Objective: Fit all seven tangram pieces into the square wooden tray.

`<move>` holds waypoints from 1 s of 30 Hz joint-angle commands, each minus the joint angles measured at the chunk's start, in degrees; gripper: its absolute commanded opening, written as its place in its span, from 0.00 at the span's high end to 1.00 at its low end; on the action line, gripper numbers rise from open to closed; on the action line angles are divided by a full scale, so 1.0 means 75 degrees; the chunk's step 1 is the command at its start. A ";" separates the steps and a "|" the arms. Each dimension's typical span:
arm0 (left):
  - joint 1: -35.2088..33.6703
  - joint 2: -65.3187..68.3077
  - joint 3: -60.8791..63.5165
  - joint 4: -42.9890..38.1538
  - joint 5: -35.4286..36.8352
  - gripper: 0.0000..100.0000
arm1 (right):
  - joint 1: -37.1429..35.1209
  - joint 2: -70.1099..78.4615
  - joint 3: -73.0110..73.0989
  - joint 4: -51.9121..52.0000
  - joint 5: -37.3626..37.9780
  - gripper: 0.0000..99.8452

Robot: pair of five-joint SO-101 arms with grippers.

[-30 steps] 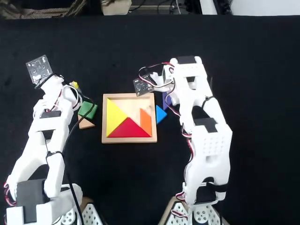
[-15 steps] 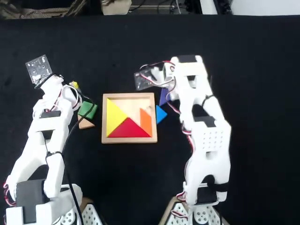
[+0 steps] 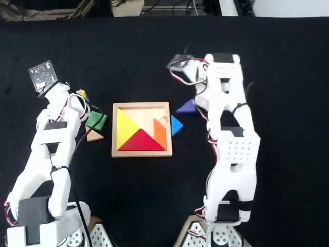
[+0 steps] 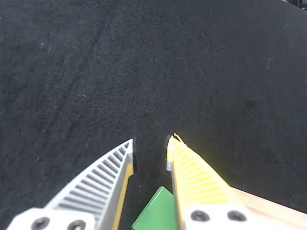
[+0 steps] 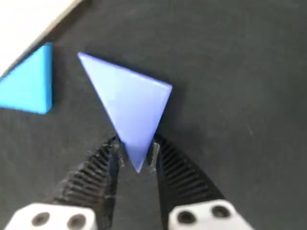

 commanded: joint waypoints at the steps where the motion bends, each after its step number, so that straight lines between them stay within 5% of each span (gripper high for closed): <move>1: -0.0018 -0.0035 -0.0510 -0.0152 -0.0047 0.88 | 0.0352 -0.0053 -0.0486 -0.0105 -0.2192 0.99; 6: -0.0029 -0.0035 -0.0510 -0.0152 -0.0047 0.88 | 0.0035 -0.0088 -0.0006 0.0281 -0.2579 0.97; 10: -0.0041 -0.0035 -0.0522 -0.0141 -0.0047 0.88 | -0.0023 -0.0100 0.0123 0.0387 -0.3130 0.75; 13: -0.0041 -0.0035 -0.0522 -0.0141 -0.0047 0.88 | -0.0023 -0.0076 0.0123 0.0399 -0.2438 0.65; 23: -0.0041 -0.0047 -0.0533 -0.0164 -0.0047 0.88 | -0.0293 0.0123 -0.0826 0.0164 0.1114 0.68; 30: -0.0041 -0.0047 -0.0533 -0.0176 -0.0047 0.88 | -0.0668 0.1119 -0.1190 0.0000 0.1125 0.68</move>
